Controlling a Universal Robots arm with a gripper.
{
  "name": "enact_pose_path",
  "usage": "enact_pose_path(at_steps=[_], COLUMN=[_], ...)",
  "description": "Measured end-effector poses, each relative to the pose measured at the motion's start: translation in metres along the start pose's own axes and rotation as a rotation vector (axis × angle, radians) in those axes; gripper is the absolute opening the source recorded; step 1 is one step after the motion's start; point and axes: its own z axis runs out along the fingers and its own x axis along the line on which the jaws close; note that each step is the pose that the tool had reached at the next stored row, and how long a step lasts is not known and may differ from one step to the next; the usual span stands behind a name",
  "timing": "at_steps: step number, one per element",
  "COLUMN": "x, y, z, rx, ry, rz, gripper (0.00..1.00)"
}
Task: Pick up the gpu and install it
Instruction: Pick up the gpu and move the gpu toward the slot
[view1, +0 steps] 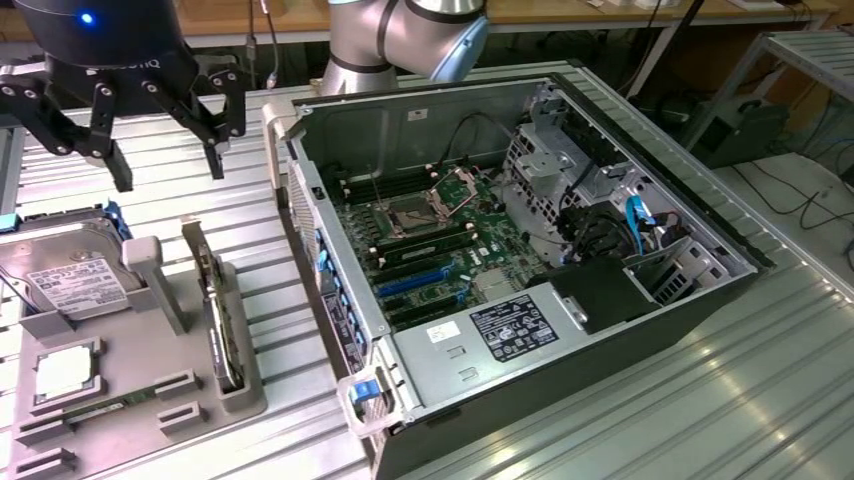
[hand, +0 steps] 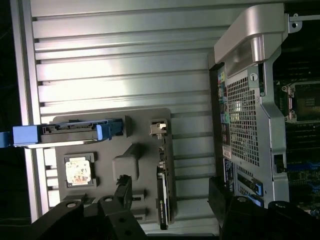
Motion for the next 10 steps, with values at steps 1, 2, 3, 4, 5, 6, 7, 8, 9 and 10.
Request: enact_pose_path(at_steps=[1,2,3,4,5,6,7,8,9,10], x=[0.0,0.0,0.0,-0.001,-0.001,-0.001,-0.001,-0.001,-0.001,-0.001], y=[-0.0011,-0.0027,-0.0051,-0.0068,-0.009,-0.0108,-0.0127,-0.0141,-0.015,-0.0152], z=[0.0002,0.0009,0.0014,0.0015,0.0016,0.0018,0.002,0.0024,0.0033,0.0043], rx=[0.0005,0.0014,0.0013,0.0012,0.0013,0.0011,0.0012,0.0011,0.0007,0.0003], ry=[0.0,0.0006,0.0007,0.0007,0.0009,0.0009,0.0011,0.0012,0.0015,0.0025], rz=[0.0,-0.003,-0.006,-0.007,-0.008,-0.01,-0.012,-0.016,-0.026,-0.045], gripper=[0.72,0.72,0.72,0.72,0.72,0.72,0.72,0.72,0.72,0.72])
